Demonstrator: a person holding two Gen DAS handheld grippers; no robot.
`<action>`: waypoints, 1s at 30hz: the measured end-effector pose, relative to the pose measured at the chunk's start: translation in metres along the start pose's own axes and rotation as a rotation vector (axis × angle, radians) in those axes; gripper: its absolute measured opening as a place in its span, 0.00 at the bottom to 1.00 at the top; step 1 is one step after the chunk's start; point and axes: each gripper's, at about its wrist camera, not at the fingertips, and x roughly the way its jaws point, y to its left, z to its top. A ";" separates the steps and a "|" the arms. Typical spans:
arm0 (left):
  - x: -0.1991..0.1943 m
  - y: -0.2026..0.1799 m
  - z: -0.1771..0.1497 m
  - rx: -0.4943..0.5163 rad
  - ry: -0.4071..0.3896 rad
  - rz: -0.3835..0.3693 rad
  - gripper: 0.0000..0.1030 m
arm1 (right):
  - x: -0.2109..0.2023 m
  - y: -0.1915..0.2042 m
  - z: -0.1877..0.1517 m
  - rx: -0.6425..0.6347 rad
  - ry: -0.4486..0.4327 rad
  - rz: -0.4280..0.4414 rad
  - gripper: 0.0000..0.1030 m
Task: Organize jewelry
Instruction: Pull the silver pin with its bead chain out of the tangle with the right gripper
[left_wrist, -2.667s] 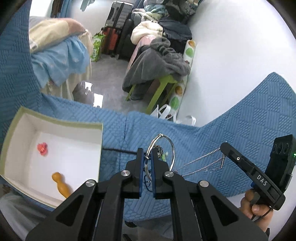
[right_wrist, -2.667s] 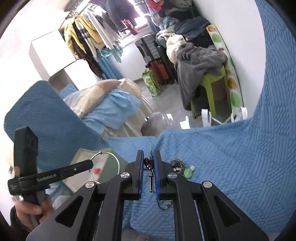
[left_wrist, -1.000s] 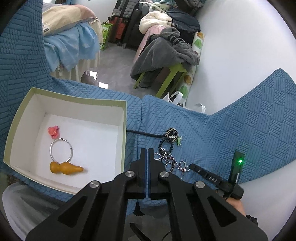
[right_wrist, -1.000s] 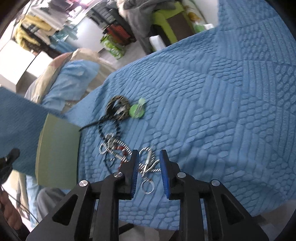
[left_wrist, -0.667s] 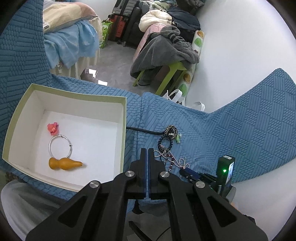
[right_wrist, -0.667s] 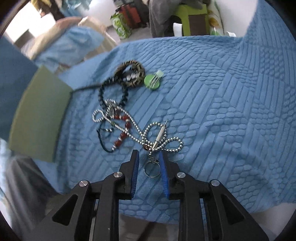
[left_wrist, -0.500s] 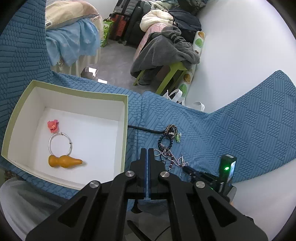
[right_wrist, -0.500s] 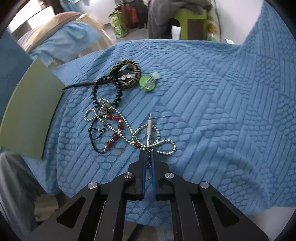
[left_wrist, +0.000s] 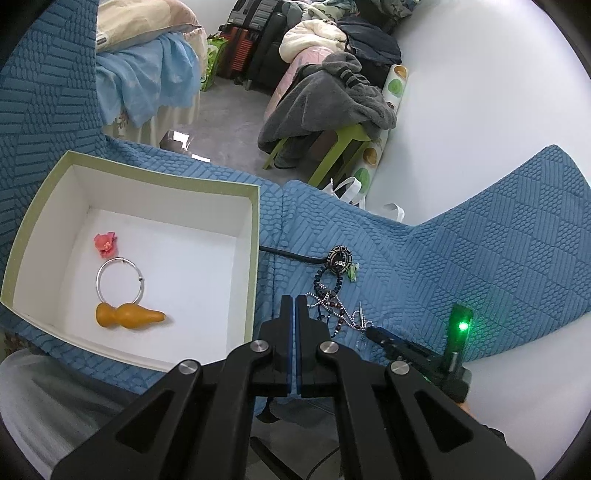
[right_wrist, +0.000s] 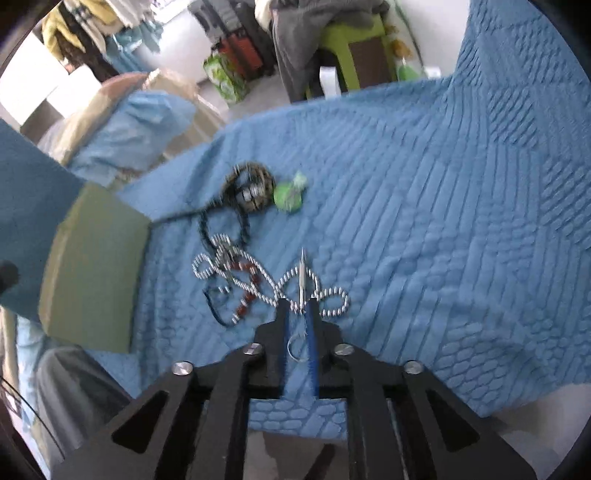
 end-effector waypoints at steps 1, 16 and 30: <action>0.000 0.001 0.000 -0.003 0.001 -0.002 0.00 | 0.003 0.002 -0.001 -0.019 0.002 -0.020 0.23; 0.004 0.003 -0.001 -0.013 0.007 -0.011 0.00 | 0.028 0.043 -0.019 -0.343 0.010 -0.222 0.05; -0.003 0.001 0.000 -0.009 0.013 -0.033 0.00 | -0.036 0.027 0.003 -0.016 -0.007 0.028 0.02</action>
